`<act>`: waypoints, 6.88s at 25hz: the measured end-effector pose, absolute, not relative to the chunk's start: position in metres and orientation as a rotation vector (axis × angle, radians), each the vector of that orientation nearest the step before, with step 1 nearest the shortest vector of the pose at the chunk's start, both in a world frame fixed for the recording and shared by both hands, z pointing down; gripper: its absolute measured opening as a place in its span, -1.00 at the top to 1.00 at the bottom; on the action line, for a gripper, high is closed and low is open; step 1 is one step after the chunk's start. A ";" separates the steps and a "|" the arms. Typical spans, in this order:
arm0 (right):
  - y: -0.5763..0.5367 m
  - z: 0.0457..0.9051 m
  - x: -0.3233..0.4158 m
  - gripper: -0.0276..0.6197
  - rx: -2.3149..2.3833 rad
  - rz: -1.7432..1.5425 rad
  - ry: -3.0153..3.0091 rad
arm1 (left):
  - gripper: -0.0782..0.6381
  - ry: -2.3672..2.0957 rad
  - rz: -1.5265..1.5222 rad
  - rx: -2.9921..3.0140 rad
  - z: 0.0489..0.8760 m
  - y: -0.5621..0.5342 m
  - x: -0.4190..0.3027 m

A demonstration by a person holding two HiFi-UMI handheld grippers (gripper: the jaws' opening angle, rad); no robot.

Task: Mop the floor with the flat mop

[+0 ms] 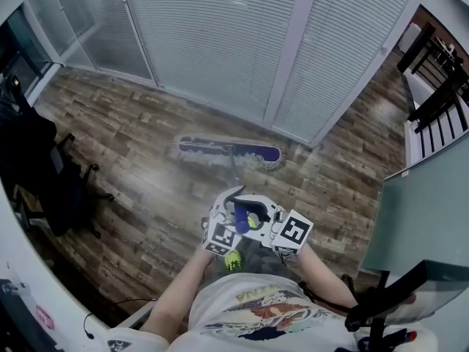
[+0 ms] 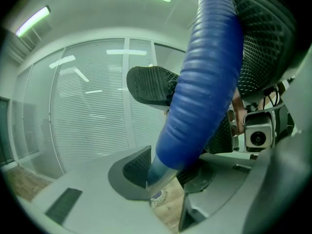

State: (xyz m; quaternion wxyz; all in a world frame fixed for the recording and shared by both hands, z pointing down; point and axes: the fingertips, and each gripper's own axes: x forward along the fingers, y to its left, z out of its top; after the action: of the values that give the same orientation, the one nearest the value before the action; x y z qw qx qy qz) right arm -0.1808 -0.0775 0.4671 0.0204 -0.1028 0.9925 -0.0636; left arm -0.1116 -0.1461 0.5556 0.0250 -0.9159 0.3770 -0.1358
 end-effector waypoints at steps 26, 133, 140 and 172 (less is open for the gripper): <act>-0.410 0.449 -0.161 0.15 -0.258 -0.230 3.042 | 0.44 1.199 -0.492 -2.812 0.540 -0.479 -0.097; -0.451 0.472 -0.254 0.12 -0.016 -0.255 3.027 | 0.40 1.345 -0.489 -2.794 0.560 -0.532 -0.202; -0.499 0.477 -0.246 0.12 -0.069 -0.299 3.014 | 0.39 1.320 -0.515 -2.800 0.567 -0.578 -0.196; -0.036 0.473 -0.219 0.11 -0.024 -0.366 3.078 | 0.39 1.462 -0.450 -2.792 0.562 -0.117 -0.168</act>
State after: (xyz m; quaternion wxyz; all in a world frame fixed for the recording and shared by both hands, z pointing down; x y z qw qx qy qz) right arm -0.2189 -0.0356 0.4725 0.0209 -0.0077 0.9928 -0.1181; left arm -0.1682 -0.1168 0.5622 -0.0210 -0.8768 0.4592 -0.1413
